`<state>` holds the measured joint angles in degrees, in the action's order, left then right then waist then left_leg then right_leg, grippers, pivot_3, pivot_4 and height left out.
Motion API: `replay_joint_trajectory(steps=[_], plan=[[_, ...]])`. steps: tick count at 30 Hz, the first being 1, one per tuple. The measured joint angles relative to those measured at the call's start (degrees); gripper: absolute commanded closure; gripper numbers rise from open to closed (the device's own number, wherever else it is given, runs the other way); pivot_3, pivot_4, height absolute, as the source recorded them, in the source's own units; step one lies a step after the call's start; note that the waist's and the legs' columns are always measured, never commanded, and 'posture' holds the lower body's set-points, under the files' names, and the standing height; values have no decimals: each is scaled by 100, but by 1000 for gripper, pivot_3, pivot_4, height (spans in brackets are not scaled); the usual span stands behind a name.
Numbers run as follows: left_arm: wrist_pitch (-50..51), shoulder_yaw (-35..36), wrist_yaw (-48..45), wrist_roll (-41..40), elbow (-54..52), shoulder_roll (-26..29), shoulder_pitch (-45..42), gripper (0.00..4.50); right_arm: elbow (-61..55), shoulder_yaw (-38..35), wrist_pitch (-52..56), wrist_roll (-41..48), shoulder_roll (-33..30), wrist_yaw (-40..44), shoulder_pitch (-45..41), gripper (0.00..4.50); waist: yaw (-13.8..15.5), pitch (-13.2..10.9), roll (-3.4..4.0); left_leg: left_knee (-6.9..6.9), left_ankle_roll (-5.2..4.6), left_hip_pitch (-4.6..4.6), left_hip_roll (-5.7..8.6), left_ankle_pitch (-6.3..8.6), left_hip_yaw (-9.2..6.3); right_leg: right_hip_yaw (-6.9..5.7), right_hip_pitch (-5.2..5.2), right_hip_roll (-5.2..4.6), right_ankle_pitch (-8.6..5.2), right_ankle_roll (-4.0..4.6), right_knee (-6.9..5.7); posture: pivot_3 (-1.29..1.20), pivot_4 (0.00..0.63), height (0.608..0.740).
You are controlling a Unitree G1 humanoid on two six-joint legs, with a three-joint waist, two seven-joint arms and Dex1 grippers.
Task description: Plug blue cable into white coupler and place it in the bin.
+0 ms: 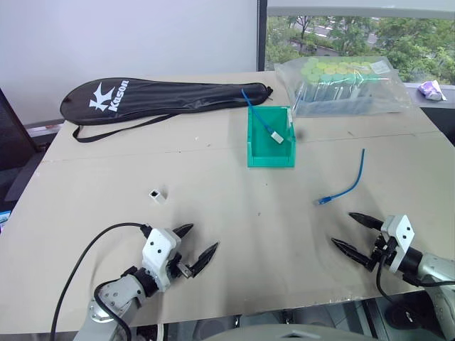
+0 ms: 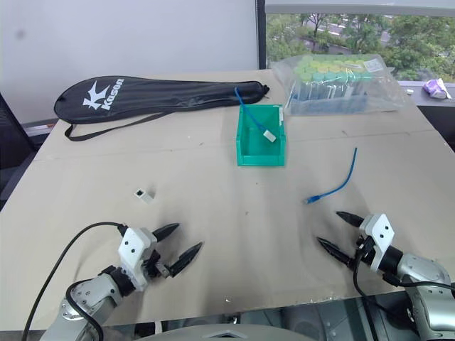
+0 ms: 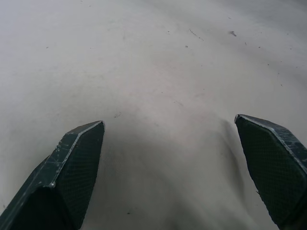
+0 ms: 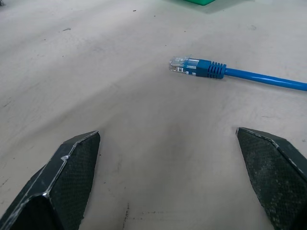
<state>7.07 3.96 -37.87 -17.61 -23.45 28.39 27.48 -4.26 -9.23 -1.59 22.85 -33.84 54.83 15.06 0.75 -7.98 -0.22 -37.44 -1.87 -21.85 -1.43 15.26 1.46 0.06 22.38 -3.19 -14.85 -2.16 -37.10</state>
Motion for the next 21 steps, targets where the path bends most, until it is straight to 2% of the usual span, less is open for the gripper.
replay_joint_trajectory(steps=[21], plan=[[-416,-61,-127,69,322,-10,-51,49,314,-96,-171,-1,-191,181,-109,0,3,3,2,0,0,2,1,0,2,2,-1,-1,0,0,2,0,150,740]])
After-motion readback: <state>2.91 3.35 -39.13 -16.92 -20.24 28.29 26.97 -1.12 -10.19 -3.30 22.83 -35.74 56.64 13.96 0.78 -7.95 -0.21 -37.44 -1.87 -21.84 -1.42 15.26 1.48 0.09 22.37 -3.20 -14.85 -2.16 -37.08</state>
